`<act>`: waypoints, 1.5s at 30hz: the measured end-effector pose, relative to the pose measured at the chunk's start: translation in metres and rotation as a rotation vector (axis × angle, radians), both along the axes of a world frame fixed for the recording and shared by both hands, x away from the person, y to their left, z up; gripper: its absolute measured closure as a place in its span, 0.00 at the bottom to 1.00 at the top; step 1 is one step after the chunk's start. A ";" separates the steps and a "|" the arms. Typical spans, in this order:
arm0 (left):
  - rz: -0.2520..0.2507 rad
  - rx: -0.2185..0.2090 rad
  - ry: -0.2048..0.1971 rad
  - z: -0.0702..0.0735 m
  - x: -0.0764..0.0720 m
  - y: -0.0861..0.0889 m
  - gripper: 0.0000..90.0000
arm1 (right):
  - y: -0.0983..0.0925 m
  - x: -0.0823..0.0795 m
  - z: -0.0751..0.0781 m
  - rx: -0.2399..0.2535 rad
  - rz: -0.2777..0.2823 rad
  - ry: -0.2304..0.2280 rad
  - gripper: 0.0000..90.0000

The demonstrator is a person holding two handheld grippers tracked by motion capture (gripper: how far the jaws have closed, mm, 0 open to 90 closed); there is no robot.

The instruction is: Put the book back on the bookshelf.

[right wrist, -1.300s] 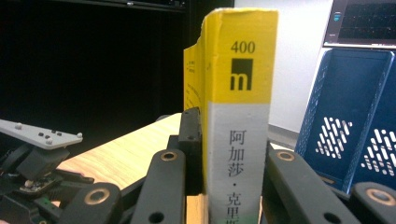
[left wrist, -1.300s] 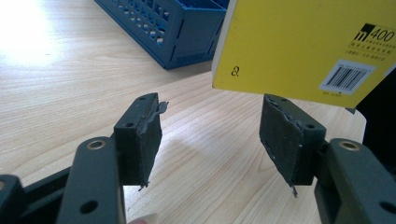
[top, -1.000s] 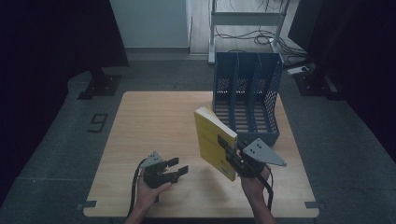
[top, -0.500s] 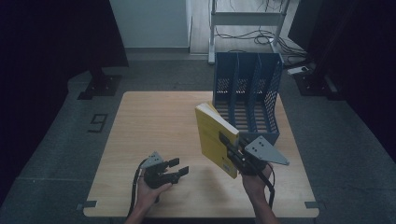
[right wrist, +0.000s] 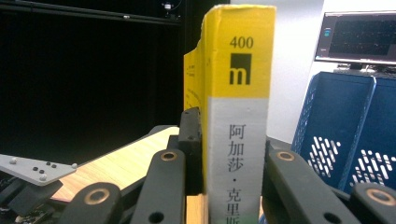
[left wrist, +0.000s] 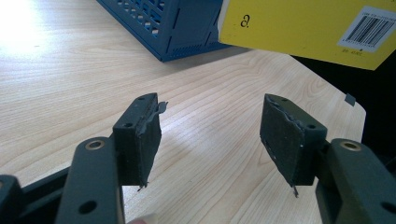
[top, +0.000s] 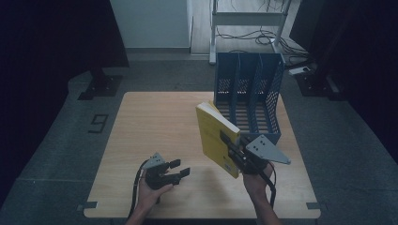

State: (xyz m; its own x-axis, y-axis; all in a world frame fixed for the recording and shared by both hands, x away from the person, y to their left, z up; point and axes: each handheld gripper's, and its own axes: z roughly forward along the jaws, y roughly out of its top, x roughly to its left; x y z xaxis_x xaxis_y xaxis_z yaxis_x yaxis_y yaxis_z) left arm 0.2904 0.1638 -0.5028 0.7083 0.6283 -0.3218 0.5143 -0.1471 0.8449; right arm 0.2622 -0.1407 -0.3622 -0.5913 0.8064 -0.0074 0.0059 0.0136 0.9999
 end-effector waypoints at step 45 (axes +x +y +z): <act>-0.008 0.016 0.018 -0.004 0.001 -0.001 0.42 | 0.008 0.028 0.013 -0.015 -0.051 -0.017 0.83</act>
State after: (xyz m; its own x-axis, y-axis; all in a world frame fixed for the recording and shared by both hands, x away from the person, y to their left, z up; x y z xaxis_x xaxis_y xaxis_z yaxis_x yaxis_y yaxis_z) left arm 0.2913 0.1625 -0.5068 0.7076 0.6278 -0.3242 0.5279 -0.1646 0.8332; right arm 0.2902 -0.1331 -0.3496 -0.5495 0.8349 -0.0299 -0.0105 0.0289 0.9995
